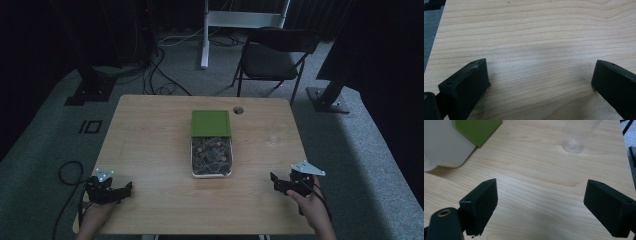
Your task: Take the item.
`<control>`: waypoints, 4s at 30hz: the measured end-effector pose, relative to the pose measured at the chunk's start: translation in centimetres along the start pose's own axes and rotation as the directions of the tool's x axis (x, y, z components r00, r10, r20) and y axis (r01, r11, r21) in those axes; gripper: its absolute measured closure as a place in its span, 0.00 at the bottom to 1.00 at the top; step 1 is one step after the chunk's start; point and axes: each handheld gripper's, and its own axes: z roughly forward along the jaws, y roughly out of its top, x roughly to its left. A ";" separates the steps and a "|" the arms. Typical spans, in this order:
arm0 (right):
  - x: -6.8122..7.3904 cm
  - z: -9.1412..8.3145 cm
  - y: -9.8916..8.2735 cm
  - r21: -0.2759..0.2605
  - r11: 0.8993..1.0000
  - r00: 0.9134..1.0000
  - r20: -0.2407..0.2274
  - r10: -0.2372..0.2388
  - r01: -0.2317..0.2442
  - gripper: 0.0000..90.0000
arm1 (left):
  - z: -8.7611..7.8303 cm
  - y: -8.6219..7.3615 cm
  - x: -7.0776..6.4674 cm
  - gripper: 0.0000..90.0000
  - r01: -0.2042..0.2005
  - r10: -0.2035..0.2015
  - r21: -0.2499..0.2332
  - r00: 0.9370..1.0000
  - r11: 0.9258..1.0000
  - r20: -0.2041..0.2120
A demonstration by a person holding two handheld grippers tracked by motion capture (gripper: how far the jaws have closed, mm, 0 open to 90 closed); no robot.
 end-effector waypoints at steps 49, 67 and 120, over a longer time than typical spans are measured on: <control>7.8 -0.5 8.0 -0.167 0.978 0.977 -0.154 -0.147 0.121 0.16 | 0.0 0.0 0.0 0.02 0.001 -0.001 0.000 1.000 1.000 0.000; 11.0 0.8 8.8 -0.171 0.971 0.952 -0.224 -0.206 0.170 0.16 | 0.0 0.0 0.0 0.02 0.002 -0.002 0.000 1.000 1.000 0.000; 19.1 6.0 7.5 -0.101 0.950 0.866 -0.393 -0.310 0.295 0.27 | 0.0 0.0 0.0 0.02 0.002 -0.002 0.000 1.000 1.000 0.000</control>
